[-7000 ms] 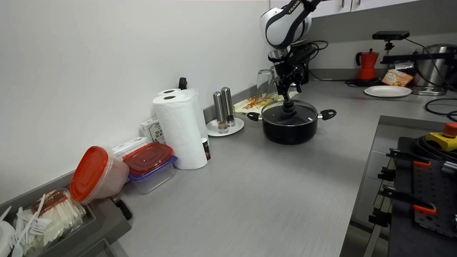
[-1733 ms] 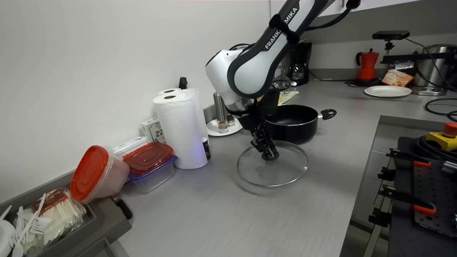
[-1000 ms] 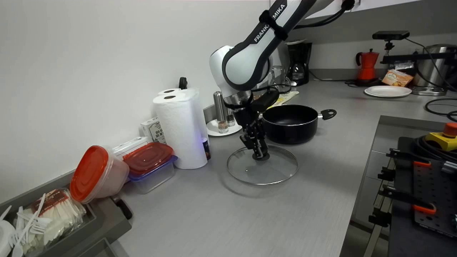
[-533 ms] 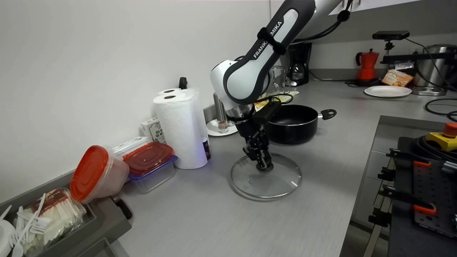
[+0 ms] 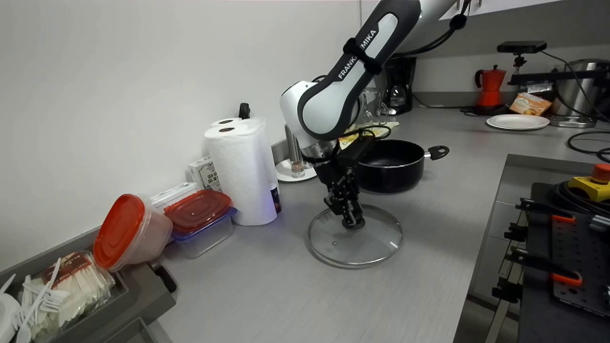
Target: Pick lid from the pot and put it on the table
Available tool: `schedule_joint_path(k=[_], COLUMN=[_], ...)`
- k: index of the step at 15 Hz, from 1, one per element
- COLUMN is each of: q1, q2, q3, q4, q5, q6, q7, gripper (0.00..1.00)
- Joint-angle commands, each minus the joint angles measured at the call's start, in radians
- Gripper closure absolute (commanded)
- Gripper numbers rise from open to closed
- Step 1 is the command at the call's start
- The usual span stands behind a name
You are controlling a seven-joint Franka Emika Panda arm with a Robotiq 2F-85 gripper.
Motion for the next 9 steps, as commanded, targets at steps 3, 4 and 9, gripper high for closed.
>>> schedule_joint_path(k=[3,4,9], q1=[0.004,0.001,-0.005], q2=[0.001,-0.001,-0.008], q3=[-0.010,-0.012,-0.014], q4=[0.001,0.000,-0.002], q5=[0.005,0.004,0.004], q6=[-0.007,-0.009,-0.011], q7=[-0.006,-0.008,-0.012], gripper=[0.37,0.30,0.20])
